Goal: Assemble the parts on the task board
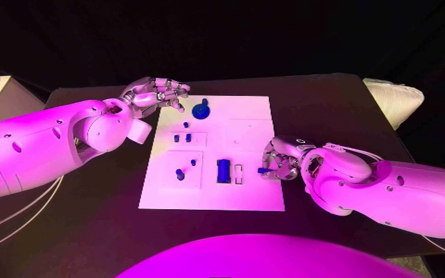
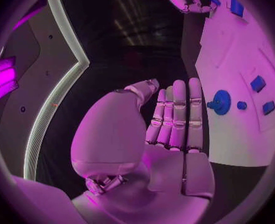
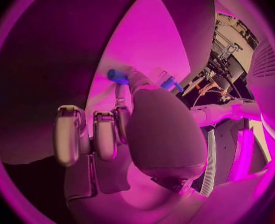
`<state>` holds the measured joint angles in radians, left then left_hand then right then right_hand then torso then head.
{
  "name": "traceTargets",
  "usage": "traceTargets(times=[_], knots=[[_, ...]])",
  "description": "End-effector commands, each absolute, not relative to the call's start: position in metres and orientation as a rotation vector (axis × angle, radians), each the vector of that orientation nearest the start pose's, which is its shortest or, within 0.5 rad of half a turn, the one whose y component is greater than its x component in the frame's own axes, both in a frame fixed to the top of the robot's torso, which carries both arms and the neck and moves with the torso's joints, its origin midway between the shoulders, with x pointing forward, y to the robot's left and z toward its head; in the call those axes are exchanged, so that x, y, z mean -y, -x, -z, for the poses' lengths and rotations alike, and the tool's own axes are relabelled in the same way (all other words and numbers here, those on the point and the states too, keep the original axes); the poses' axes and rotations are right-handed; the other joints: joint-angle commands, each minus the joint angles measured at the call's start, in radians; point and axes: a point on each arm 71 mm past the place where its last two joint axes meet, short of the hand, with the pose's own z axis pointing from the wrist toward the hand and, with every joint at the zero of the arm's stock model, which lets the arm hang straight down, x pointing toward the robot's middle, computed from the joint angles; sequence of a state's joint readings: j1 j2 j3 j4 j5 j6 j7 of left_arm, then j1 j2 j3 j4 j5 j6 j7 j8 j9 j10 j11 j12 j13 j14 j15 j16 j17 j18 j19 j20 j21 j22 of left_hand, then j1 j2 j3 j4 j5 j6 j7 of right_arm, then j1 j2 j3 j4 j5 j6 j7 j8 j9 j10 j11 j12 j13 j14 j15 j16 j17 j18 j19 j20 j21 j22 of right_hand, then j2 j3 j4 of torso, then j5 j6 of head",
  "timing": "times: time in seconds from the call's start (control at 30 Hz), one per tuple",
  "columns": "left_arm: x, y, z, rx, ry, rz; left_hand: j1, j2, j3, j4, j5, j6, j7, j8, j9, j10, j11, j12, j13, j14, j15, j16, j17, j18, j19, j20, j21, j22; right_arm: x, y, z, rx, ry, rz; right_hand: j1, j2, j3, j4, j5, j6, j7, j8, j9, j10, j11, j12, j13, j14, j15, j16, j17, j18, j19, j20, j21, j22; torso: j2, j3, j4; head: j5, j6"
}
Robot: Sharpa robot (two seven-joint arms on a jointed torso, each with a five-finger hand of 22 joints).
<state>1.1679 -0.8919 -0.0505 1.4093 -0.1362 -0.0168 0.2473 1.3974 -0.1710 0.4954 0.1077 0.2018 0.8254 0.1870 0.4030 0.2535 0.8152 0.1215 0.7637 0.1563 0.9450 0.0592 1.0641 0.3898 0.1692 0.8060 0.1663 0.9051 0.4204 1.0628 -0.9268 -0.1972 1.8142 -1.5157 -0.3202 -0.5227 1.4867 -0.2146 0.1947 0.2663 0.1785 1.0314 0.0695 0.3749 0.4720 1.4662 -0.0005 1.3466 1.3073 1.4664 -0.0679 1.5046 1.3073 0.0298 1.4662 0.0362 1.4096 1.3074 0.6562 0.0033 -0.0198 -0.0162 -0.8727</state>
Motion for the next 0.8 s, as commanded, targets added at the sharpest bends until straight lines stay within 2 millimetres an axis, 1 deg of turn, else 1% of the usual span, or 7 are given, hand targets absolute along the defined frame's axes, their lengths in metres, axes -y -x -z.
traceTargets(times=[0.03,0.17,0.37,0.43,0.6,0.7,0.8], knots=[[-0.2499,-0.4908,0.2110,-1.714,1.035,1.542,0.006,-0.005,0.000,0.007,0.003,-0.004,0.001,-0.005,-0.001,-0.003,0.005,0.000,-0.001,0.000,0.004,-0.003,0.000,0.014,0.006,0.001,-0.005,-0.001,0.1881,-0.3709,0.2880,-2.062,0.127,-0.364,0.023,0.007,0.026,-0.001,0.023,0.007,0.004,0.001,-0.004,0.009,-0.003,-0.004,0.138,0.083,0.002,0.003,0.182,0.002,0.050,0.007,-0.003,0.221,0.000,0.0004,-0.0008,0.000,0.000],[-0.2501,-0.4908,0.2110,-1.714,1.035,1.542,0.006,-0.005,0.000,0.007,0.003,-0.004,0.001,-0.005,-0.001,-0.003,0.005,0.000,-0.001,0.000,0.004,-0.003,0.000,0.014,0.006,0.001,-0.005,-0.001,0.1873,-0.3707,0.2878,-2.060,0.124,-0.369,0.010,0.000,0.046,0.012,0.043,0.009,0.005,-0.005,-0.009,0.009,-0.002,-0.004,0.138,0.083,0.003,0.003,0.182,0.002,0.050,0.007,-0.004,0.220,0.000,0.0006,-0.0002,0.000,0.000],[-0.2501,-0.4908,0.2110,-1.714,1.035,1.541,0.006,-0.005,0.000,0.007,0.003,-0.004,0.001,-0.005,-0.001,-0.003,0.005,0.000,-0.001,0.000,0.004,-0.003,0.000,0.014,0.006,0.001,-0.005,-0.001,0.1866,-0.3704,0.2875,-2.065,0.073,-0.394,-0.053,-0.009,0.084,0.023,0.115,0.016,0.003,-0.011,-0.016,0.015,-0.004,0.004,0.142,0.084,0.002,0.005,0.187,0.000,0.054,0.007,0.006,0.223,0.000,0.0005,-0.0005,0.003,0.000],[-0.2500,-0.4909,0.2111,-1.714,1.035,1.541,0.006,-0.005,0.000,0.007,0.003,-0.004,0.001,-0.005,-0.001,-0.003,0.005,0.000,-0.001,0.000,0.004,-0.003,0.000,0.014,0.006,0.001,-0.005,-0.001,0.1867,-0.3698,0.2873,-2.072,0.042,-0.408,-0.088,-0.003,0.102,0.024,0.157,0.018,0.000,-0.012,-0.018,0.018,-0.005,0.010,0.145,0.085,0.000,0.008,0.190,-0.001,0.057,0.006,0.015,0.225,0.000,0.0005,-0.0004,0.004,0.000],[-0.2502,-0.4909,0.2111,-1.714,1.036,1.540,0.006,-0.005,0.000,0.007,0.003,-0.004,0.001,-0.005,-0.001,-0.003,0.005,0.000,-0.001,0.000,0.004,-0.003,0.000,0.014,0.006,0.001,-0.005,-0.001,0.1871,-0.3690,0.2854,-2.093,-0.042,-0.448,-0.127,0.006,0.140,0.023,0.211,0.020,-0.003,-0.013,-0.018,0.024,-0.008,0.018,0.150,0.086,-0.003,0.011,0.194,-0.003,0.061,0.003,0.025,0.228,0.000,0.0004,-0.0007,0.004,0.000],[-0.2499,-0.4910,0.2112,-1.714,1.036,1.539,0.006,-0.005,0.000,0.007,0.003,-0.004,0.001,-0.005,-0.001,-0.003,0.005,0.000,-0.001,0.000,0.004,-0.003,0.000,0.014,0.006,0.001,-0.005,-0.001,0.1877,-0.3704,0.2823,-2.107,-0.143,-0.493,-0.143,0.009,0.153,0.024,0.218,0.019,-0.002,-0.014,-0.018,0.025,-0.008,0.020,0.151,0.087,-0.003,0.013,0.197,-0.004,0.062,0.003,0.028,0.229,0.000,-0.0001,-0.0005,0.004,0.000],[-0.2494,-0.4910,0.2112,-1.715,1.036,1.540,0.006,-0.005,0.000,0.007,0.003,-0.004,0.001,-0.005,-0.001,-0.003,0.005,0.000,-0.001,0.000,0.004,-0.003,0.000,0.014,0.006,0.001,-0.005,-0.001,0.1875,-0.3726,0.2780,-2.109,-0.246,-0.539,-0.166,0.014,0.165,0.024,0.212,0.018,-0.001,-0.014,-0.017,0.027,-0.007,0.022,0.152,0.087,-0.002,0.013,0.198,-0.004,0.062,0.003,0.028,0.229,0.000,-0.0004,-0.0006,0.003,0.000]])
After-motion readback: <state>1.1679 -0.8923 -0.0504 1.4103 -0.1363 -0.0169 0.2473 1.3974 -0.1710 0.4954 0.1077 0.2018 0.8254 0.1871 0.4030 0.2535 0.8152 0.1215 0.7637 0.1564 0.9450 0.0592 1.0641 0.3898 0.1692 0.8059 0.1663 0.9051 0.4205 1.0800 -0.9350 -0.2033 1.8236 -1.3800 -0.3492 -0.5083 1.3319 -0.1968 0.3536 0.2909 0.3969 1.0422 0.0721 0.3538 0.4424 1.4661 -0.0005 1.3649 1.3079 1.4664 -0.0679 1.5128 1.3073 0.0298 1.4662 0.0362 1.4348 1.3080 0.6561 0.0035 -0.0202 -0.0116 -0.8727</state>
